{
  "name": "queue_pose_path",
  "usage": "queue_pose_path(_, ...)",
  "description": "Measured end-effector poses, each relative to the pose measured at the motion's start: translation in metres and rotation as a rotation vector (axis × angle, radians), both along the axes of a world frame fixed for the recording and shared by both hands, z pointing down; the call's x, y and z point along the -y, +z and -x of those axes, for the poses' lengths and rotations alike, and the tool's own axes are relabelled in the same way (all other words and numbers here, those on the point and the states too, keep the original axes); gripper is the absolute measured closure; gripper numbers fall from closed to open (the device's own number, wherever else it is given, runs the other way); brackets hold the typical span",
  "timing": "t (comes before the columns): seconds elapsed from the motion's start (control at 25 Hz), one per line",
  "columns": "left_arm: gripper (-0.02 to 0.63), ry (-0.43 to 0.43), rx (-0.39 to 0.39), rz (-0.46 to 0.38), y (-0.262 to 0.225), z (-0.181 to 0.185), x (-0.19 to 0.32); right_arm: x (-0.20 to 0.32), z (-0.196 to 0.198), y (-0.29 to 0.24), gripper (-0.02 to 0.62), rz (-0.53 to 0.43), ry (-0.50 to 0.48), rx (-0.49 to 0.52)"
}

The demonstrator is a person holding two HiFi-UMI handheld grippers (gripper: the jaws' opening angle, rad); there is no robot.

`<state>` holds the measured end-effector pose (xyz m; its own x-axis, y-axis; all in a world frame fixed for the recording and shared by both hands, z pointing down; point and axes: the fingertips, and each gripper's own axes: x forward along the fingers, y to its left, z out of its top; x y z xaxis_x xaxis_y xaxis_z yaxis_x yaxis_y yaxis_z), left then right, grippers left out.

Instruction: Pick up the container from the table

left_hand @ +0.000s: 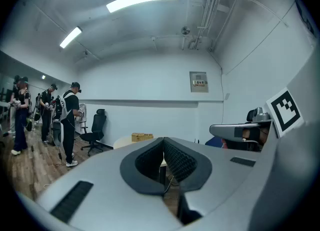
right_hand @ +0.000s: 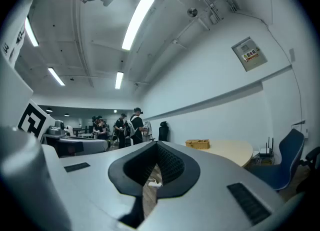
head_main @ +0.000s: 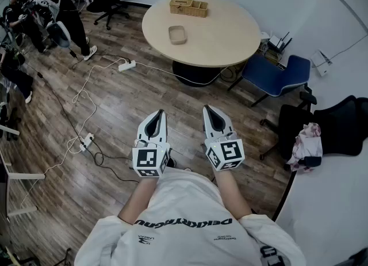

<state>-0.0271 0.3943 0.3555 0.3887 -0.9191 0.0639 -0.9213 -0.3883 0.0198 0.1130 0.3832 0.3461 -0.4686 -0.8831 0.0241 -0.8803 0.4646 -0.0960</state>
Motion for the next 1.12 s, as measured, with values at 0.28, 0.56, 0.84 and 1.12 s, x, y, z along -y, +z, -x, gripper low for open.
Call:
queue_pose_path(0.28,0.589,-0.007,0.011,0.004,0.001,0.0,-0.001,0.0,0.005,-0.002,0.571,-0.012,-0.016,-0.038)
queue_pose_path(0.56,0.589,0.012,0.021,0.045,0.017,-0.004,0.011,0.01,0.005,0.003,0.571,-0.017,-0.006,-0.026)
queue_pose_path(0.84,0.591,0.003,-0.038,0.058,0.031,-0.003,0.061,0.056,0.005,0.016,0.571,-0.005,0.005,-0.054)
queue_pose_path(1.12,0.591,0.004,-0.06,0.06,0.03,-0.004,0.165,0.156,0.011,0.02,0.571,0.012,0.007,-0.069)
